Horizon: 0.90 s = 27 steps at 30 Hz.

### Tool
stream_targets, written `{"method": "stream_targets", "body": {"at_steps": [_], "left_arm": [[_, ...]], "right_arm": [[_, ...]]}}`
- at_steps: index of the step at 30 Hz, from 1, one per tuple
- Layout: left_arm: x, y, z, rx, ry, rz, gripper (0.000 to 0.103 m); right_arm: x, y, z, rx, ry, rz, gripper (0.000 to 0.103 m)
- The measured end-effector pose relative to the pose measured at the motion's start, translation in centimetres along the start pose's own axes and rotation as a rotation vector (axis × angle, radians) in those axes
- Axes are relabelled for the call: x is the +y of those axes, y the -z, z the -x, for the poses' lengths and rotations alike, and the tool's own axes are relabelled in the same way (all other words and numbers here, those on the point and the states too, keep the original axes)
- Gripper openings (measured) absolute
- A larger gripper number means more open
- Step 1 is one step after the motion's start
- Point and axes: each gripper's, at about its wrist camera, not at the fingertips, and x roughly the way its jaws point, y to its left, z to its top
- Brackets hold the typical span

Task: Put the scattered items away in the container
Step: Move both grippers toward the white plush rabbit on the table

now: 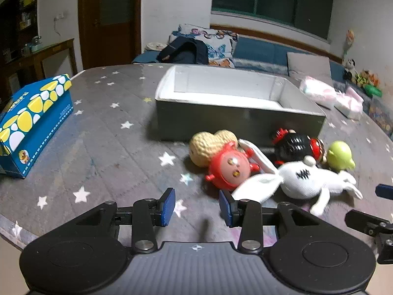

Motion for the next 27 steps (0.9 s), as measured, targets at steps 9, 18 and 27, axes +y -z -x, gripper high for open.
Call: {"method": "stream_targets", "body": {"at_steps": [9, 18, 27], "left_arm": [[-1.7, 1.0, -0.3, 0.037, 0.027, -0.048, 0.042], [-3.3, 1.9, -0.4, 0.059, 0.035, -0.092, 0.042], [-4.3, 2.2, -0.1, 0.057, 0.037, -0.120, 0.042]], "right_arm": [[0.1, 0.8, 0.0, 0.029, 0.003, -0.006, 0.103], [-0.1, 1.5, 0.0, 0.044, 0.019, -0.022, 0.103], [-0.1, 1.8, 0.1, 0.040, 0.024, -0.026, 0.103]]}}
